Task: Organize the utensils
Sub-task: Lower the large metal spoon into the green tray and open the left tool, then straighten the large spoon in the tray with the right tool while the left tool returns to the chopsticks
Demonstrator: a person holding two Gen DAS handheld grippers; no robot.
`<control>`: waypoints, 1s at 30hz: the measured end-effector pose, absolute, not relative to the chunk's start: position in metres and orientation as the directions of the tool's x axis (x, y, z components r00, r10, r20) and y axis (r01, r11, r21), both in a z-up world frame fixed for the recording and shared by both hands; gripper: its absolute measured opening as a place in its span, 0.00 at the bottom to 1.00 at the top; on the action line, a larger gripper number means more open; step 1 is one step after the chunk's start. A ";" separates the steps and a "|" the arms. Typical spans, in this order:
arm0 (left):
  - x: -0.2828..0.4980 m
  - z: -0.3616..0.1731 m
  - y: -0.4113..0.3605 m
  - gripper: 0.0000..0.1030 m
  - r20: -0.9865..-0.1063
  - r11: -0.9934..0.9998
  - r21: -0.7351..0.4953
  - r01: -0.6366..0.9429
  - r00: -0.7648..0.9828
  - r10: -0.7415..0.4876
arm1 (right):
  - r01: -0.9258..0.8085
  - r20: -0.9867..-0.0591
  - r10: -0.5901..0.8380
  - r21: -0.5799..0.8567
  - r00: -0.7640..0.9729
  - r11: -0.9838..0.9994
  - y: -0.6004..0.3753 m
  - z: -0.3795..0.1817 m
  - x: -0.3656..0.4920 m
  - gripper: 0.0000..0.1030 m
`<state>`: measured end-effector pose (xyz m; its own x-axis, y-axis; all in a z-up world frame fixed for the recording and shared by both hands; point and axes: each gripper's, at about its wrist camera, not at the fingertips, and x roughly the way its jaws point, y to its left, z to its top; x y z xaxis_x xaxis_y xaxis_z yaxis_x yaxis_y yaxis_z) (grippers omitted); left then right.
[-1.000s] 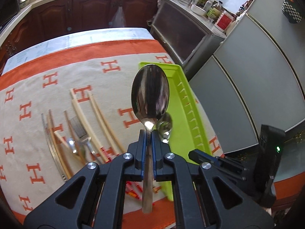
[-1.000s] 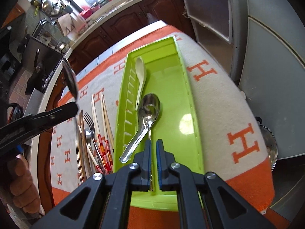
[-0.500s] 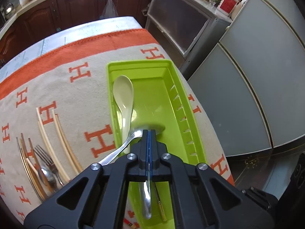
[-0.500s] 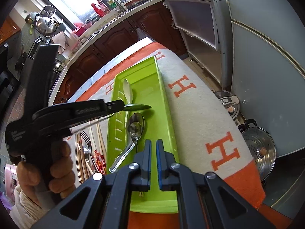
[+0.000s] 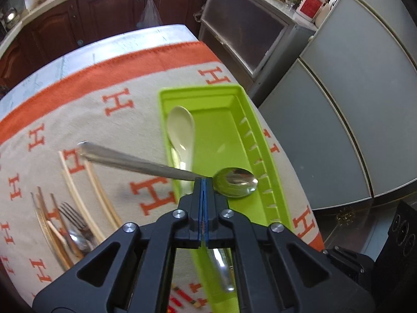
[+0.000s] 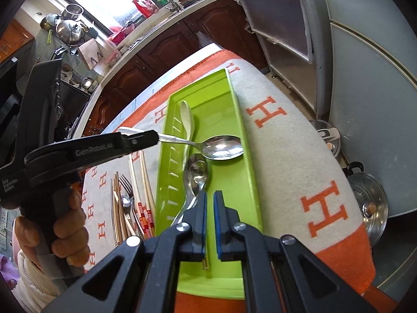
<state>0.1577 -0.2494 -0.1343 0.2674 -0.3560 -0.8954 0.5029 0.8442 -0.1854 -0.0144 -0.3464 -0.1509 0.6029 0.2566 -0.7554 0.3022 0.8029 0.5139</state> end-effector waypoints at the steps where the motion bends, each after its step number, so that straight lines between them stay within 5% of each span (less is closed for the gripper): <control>1: 0.160 -0.131 -0.243 0.00 -0.895 0.850 -0.175 0.497 0.280 -0.348 | 0.294 -0.751 0.265 0.519 0.604 0.802 -0.344 -0.150 -0.012 0.06; 7: 0.177 -0.126 -0.195 0.00 -0.899 0.899 -0.168 0.404 0.311 -0.308 | 0.255 -0.740 0.285 0.523 0.609 0.813 -0.331 -0.146 0.010 0.15; 30: 0.143 -0.158 -0.105 0.00 -0.912 0.926 -0.213 0.311 0.276 -0.303 | 0.271 -0.870 0.157 0.310 0.467 0.911 -0.346 -0.170 0.116 0.15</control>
